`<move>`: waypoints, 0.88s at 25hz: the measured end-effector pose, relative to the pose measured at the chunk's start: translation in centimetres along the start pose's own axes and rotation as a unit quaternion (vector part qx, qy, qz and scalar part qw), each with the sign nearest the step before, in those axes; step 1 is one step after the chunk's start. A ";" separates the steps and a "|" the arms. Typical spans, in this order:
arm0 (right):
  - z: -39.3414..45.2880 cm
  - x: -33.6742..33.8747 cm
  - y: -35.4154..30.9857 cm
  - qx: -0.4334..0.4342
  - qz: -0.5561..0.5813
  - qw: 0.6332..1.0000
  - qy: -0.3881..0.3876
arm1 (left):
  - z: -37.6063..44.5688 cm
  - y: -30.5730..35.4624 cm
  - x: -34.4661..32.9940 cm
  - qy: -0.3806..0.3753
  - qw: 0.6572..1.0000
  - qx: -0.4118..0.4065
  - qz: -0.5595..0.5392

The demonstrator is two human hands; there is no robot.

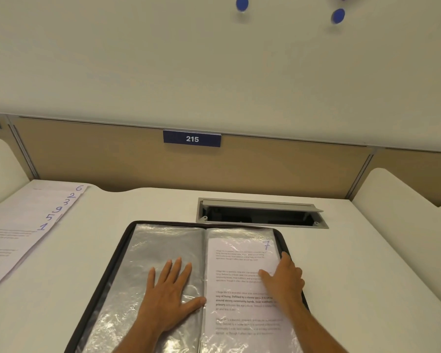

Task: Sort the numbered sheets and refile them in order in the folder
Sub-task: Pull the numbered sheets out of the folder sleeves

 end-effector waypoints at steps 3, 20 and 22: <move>0.9 0.8 -0.1 -0.027 0.117 0.992 -0.026 | 0.1 0.1 -0.1 -0.007 1.000 0.009 0.009; 2.0 2.2 0.9 -0.093 0.088 0.991 -0.028 | -0.1 0.1 0.1 -0.028 0.999 0.018 -0.003; 1.7 2.5 0.7 -0.088 0.102 0.991 -0.013 | -0.3 0.2 0.7 -0.012 1.000 0.015 -0.001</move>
Point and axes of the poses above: each hand's wrist, its own z-axis towards the middle knuckle, its own x-axis out of the back of the hand, y = z × x, the point moved 1 cm from there along z, towards the middle knuckle, and after that the axes turned 13 degrees about -x, right-handed, at the moved point
